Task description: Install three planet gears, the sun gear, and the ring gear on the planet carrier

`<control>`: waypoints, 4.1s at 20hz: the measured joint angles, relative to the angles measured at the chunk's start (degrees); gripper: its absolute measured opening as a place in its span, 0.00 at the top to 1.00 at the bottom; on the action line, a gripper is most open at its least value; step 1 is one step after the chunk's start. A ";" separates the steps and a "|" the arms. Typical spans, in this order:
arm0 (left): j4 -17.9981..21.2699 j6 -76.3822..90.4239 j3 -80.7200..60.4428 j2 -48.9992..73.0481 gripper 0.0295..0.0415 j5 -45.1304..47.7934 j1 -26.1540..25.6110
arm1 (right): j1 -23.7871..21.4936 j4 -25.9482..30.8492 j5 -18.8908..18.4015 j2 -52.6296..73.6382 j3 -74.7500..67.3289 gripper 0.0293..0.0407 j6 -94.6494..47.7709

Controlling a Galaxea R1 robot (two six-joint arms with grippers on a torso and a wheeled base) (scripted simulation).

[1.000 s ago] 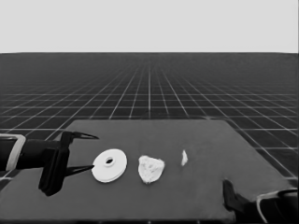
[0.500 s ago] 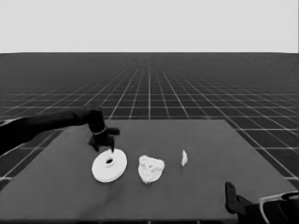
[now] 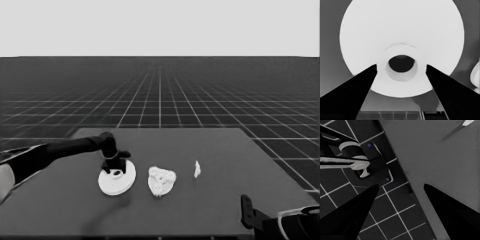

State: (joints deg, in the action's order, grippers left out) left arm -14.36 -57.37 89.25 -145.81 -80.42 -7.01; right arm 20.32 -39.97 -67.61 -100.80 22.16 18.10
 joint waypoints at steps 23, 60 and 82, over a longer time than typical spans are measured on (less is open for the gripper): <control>7.52 -14.93 -7.07 -4.50 0.56 -7.22 10.16 | 0.00 0.00 0.00 0.00 0.00 0.19 0.00; 0.75 -11.04 11.25 -31.03 0.56 -6.30 2.24 | 0.00 0.00 0.00 0.00 0.00 0.19 0.00; 0.75 -0.04 11.25 -31.04 0.56 -6.28 2.14 | 0.00 0.00 0.00 0.00 0.00 0.19 0.00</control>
State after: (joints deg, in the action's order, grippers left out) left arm -13.61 -57.40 100.50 -176.85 -86.70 -4.86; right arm 20.32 -39.97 -67.61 -100.80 22.16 18.10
